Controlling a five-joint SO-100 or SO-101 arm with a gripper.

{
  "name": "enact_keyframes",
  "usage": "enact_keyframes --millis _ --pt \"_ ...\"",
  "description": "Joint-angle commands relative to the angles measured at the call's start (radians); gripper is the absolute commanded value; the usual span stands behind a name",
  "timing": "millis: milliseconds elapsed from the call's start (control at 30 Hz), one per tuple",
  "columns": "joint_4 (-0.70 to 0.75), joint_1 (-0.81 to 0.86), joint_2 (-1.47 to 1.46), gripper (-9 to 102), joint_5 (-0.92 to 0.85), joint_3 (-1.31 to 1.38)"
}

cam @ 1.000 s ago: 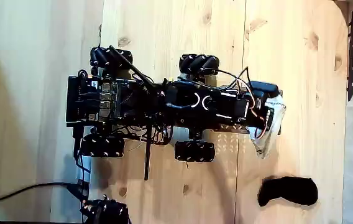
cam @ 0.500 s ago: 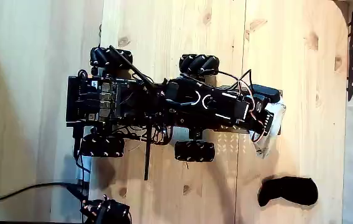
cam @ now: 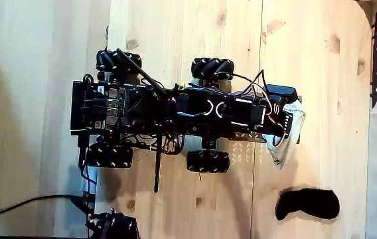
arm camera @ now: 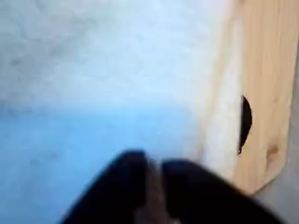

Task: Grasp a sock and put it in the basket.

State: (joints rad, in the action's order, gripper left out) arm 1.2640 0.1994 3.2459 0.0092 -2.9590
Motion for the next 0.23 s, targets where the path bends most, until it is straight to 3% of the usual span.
enact_keyframes --millis 0,200 --pt "0.133 0.008 0.002 0 0.011 -0.006" --pt "0.133 -0.002 0.002 0 0.011 -0.006"
